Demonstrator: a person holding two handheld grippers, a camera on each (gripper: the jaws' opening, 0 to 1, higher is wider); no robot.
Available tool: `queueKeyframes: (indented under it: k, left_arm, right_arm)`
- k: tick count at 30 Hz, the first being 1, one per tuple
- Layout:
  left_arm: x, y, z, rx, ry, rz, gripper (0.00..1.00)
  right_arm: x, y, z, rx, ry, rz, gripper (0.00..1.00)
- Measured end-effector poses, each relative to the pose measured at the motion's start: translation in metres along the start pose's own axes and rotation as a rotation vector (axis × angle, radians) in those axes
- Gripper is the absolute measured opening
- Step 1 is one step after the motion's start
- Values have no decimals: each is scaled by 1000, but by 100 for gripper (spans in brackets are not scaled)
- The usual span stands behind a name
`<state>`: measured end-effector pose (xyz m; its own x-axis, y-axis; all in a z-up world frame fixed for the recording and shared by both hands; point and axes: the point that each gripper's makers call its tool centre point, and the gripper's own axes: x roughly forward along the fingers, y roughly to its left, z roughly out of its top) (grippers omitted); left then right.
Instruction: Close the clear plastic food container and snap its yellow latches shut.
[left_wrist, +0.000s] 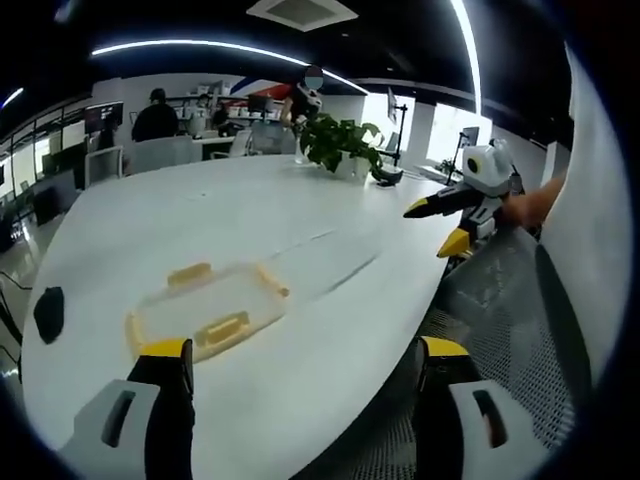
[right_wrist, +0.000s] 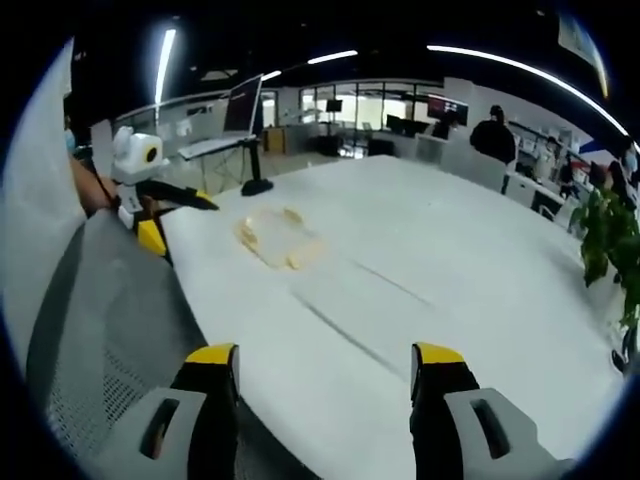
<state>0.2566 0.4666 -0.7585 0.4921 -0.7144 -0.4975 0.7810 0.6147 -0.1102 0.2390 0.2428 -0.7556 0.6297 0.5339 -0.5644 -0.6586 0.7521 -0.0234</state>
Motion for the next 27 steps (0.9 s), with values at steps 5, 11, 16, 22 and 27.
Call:
queueKeyframes:
  k: [5,11,16,22,27]
  left_arm:
    - [2,6,-1,30,24,-8,91]
    - [4,10,-4,34,36,-27,90]
    - [7,14,-9,29,53,-43,89]
    - [8,21,-14,34,70,-55,86]
    - [9,32,-15,22,77,-45,84]
  right_arm:
    - [8,1,6,-29,13,34,69]
    - [17,4,10,-59,31,69,68]
    - [28,8,17,-80,33,95,68]
    - [44,15,25,-94,32,117,67]
    - [61,20,31,-111,37,139,66]
